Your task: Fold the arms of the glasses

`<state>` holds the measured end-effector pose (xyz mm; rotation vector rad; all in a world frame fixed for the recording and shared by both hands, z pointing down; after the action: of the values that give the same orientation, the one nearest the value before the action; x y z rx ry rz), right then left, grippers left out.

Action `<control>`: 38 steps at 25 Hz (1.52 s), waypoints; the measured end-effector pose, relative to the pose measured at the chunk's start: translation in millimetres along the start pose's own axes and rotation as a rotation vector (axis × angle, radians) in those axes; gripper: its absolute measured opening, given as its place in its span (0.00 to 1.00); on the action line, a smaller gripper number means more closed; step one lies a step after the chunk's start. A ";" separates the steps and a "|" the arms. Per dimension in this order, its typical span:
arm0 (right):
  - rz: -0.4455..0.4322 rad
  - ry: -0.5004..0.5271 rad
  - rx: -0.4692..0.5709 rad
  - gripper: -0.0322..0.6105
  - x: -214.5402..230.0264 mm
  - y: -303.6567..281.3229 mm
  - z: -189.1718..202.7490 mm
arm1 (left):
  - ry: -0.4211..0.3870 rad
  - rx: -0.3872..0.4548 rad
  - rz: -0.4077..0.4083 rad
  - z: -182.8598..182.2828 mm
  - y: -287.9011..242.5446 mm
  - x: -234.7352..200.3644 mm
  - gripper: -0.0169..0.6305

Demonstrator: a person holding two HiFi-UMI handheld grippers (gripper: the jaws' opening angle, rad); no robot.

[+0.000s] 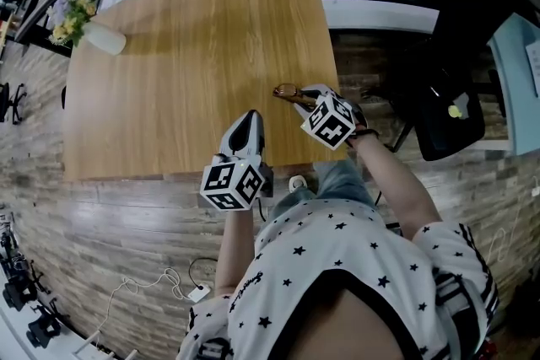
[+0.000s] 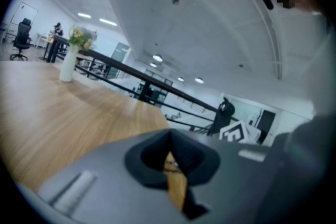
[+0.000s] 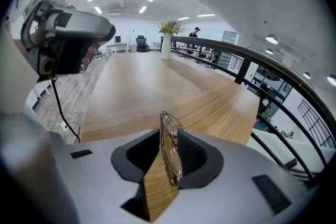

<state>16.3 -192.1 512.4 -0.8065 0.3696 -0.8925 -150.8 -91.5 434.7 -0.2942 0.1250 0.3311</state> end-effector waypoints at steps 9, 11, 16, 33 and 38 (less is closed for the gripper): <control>0.036 -0.127 0.186 0.15 -20.3 50.4 -9.6 | -0.009 0.012 0.022 1.5 12.9 9.1 0.04; 0.043 -0.161 0.228 0.13 -24.9 61.2 -12.0 | -0.012 0.015 0.029 1.3 15.5 10.2 0.04; 0.057 -0.244 0.336 0.11 -36.2 87.0 -16.5 | -0.017 0.024 0.042 1.1 22.5 12.0 0.04; 0.061 -0.304 0.507 0.09 -79.4 140.2 -9.5 | -0.040 0.037 0.082 9.5 49.4 23.5 0.04; 0.068 -0.317 0.517 0.09 -87.8 142.1 -4.9 | -0.041 0.038 0.081 12.5 58.1 20.4 0.04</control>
<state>38.8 -71.6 398.9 -0.4404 -0.1136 -0.7347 -150.4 -29.0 427.8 -0.2454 0.1025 0.4140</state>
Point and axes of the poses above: the fingertips, and each gripper's own axes: y backward along the fingers, x to its right, z out of its underside, the point moved 9 cm from there along y, backward along the fingers, and after that the axes turned 15 degrees about -y, right-handed, at the moved point
